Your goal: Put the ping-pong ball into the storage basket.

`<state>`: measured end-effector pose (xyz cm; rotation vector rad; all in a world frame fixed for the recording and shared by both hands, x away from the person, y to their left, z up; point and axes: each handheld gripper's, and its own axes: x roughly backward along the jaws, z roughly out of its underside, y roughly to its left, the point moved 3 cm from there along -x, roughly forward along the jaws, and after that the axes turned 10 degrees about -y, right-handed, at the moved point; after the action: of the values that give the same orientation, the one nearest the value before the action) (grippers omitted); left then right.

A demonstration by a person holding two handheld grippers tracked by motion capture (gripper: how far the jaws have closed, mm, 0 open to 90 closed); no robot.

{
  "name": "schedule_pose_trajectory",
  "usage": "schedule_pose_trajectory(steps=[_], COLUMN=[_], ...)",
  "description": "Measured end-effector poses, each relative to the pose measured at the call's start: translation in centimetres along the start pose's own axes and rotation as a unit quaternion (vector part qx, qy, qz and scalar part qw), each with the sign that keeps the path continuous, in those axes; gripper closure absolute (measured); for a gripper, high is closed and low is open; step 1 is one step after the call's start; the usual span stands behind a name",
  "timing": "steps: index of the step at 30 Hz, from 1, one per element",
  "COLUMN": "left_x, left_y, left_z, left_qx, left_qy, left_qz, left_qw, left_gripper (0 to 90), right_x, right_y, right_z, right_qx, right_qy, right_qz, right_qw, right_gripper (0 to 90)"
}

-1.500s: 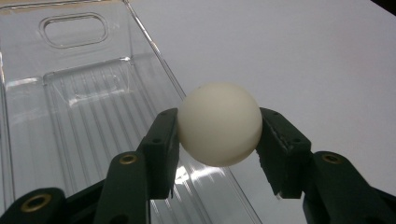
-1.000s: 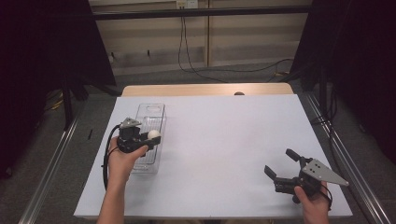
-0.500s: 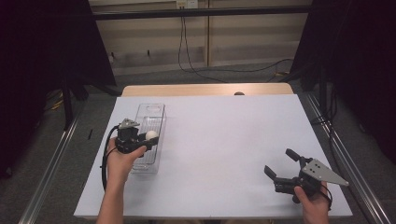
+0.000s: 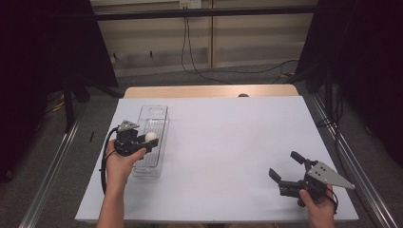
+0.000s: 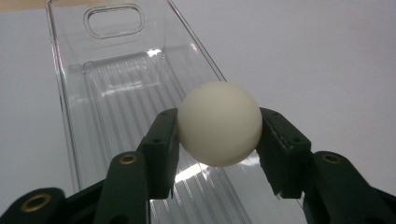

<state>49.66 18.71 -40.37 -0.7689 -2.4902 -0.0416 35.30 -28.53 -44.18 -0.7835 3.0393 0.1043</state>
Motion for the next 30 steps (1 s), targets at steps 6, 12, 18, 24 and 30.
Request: schedule_pose_trajectory(steps=[6,12,18,24,30], left_x=[0.1,0.04,0.05,-0.04,-0.26], left_y=[0.13,0.23,0.41,0.67,0.68], left_z=[0.01,0.11,0.2,0.41,0.56], left_qx=[0.003,0.004,0.0,-0.002,0.0], left_qy=[-0.003,-0.005,-0.002,0.003,0.004], left_qz=[-0.006,-0.013,-0.022,-0.03,-0.032], left_qw=[1.0,0.9999,0.9997,0.9996,0.9995], left_gripper=[51.0,51.0,50.9,50.8,50.6], right_x=[0.0,0.0,-0.01,0.01,-0.02], right_y=[0.01,0.0,0.0,0.03,0.01], right_z=[-0.02,-0.03,-0.05,-0.08,-0.07], right_qx=[0.0,0.001,-0.001,0.0,0.0], right_qy=[0.0,0.0,-0.001,-0.002,-0.002], right_qz=[0.0,-0.001,0.0,0.0,0.0], right_qw=[1.0,1.0,1.0,1.0,1.0], right_gripper=[0.4,0.5,0.4,0.4,0.5])
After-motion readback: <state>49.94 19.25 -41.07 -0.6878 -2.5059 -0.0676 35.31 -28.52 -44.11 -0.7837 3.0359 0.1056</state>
